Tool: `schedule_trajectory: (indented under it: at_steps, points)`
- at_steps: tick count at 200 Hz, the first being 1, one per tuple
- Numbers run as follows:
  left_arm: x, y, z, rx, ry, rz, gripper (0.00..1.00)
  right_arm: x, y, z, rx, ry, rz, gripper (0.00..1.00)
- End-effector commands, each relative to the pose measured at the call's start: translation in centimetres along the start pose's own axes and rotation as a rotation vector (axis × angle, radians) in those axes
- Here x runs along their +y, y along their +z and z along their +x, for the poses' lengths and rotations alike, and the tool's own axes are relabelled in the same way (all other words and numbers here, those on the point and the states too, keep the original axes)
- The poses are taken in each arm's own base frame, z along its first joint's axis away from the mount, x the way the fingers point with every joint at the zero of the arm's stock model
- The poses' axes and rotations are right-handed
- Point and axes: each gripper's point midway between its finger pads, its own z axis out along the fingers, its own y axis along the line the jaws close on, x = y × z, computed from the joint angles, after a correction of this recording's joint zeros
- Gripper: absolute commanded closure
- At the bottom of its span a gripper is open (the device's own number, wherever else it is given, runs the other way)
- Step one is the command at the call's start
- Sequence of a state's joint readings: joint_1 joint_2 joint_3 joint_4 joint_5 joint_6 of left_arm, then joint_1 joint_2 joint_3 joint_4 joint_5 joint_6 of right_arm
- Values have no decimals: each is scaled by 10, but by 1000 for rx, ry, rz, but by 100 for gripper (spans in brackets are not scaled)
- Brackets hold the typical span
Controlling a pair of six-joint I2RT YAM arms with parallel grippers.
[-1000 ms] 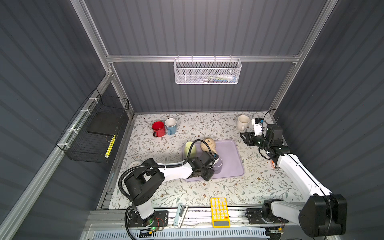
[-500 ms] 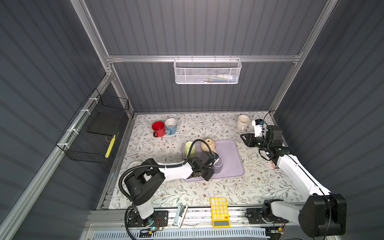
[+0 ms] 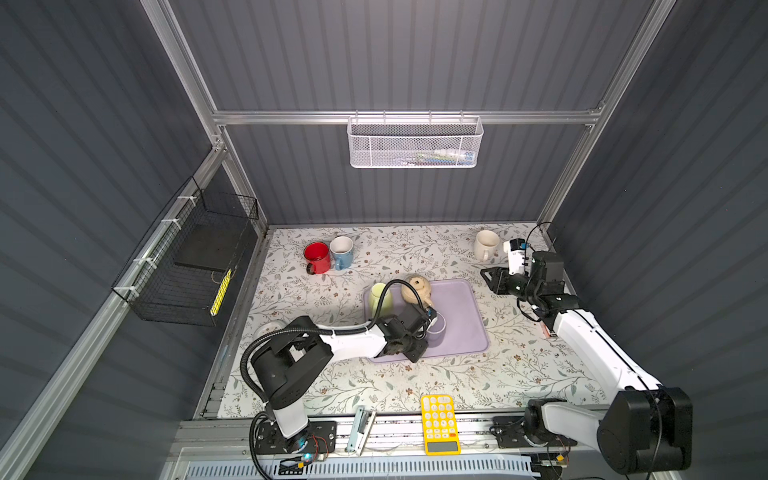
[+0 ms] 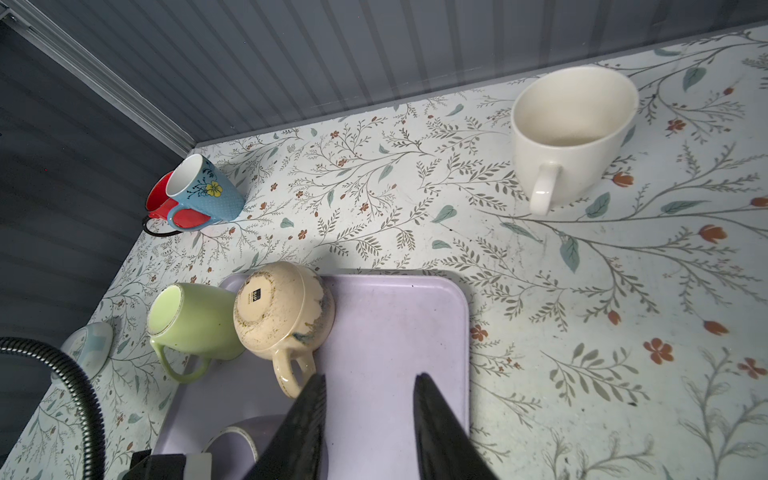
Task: Turn the mug right side up
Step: 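Lower the left gripper into the upside-down lavender mug, then spread the left gripper inside the lavender mug and lift it off the tray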
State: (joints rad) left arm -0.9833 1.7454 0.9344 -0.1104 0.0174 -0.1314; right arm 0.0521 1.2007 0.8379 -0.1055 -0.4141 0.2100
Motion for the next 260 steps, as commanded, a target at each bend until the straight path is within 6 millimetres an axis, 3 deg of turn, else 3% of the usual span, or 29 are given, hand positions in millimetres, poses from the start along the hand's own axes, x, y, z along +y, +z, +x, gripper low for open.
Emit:
schedule_trajectory:
  at_steps: [1, 100, 203, 235, 249, 260]
  points:
    - [0, 5, 11, 27, 16, -6, 67, -3, 0, -2, -14, 7, 14, 63]
    - [0, -5, 1, -35, 10, -6, 81, -3, -2, -3, -16, 18, 16, 63]
    - [-13, -22, -29, -179, -38, 71, 91, -8, -3, 4, -12, 19, 37, 63]
    - [-11, -18, -24, -168, -51, 77, 96, -11, -2, 7, -7, 23, 43, 63]
    - [-10, -16, -21, -161, -55, 71, 94, -13, -1, 10, 0, 26, 46, 63]
    - [-7, -12, -17, -148, -56, 56, 84, -14, -1, 11, 1, 27, 48, 63]
